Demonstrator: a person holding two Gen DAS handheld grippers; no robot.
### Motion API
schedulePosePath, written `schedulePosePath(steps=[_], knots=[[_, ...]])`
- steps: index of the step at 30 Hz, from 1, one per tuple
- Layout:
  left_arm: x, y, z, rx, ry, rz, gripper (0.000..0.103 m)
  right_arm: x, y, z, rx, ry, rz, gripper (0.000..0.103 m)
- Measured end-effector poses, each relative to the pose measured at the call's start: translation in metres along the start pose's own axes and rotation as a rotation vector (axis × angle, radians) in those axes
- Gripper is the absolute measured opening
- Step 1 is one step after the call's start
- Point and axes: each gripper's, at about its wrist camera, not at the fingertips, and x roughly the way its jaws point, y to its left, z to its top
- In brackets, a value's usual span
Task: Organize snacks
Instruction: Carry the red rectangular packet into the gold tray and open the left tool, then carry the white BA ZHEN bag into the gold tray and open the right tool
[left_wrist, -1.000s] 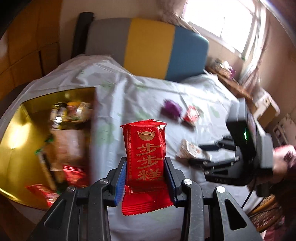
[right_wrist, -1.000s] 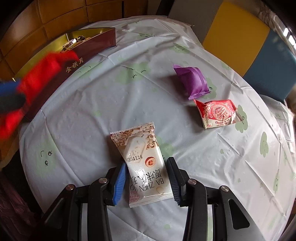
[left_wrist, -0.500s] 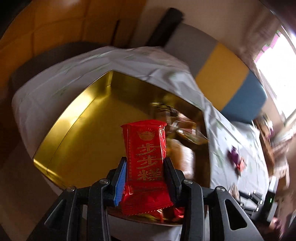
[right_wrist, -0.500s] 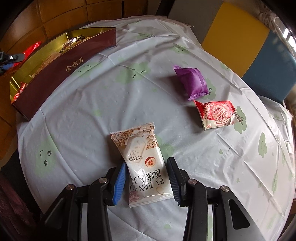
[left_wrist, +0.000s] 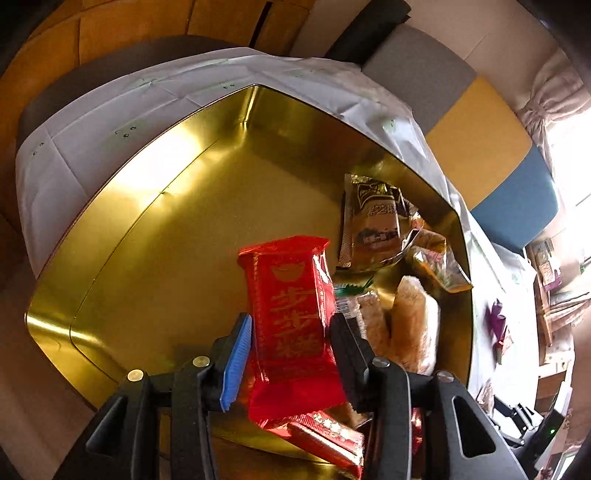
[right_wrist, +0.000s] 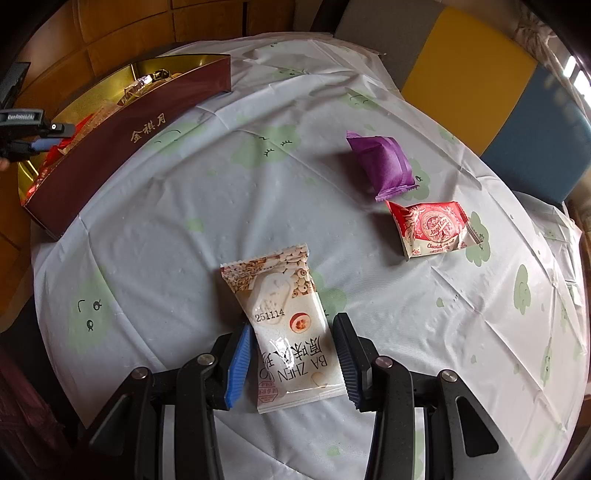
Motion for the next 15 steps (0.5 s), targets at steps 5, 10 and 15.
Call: schedulePosePath(steps=[5,10,15], knots=[[-0.015,-0.001,-0.002,0.033,-0.059,0.043,0.045,0.000,0.000,0.000,-0.007,-0.002,-0.004,0.044],[-0.033,-0.011,-0.010,0.096,-0.117,0.093,0.045,-0.001,0.001,-0.001,-0.017,-0.008,-0.012,0.042],[-0.046,-0.025,-0.020,0.148,-0.147,0.119,0.045,-0.001,-0.001,-0.001,-0.001,-0.007,-0.005,0.042]])
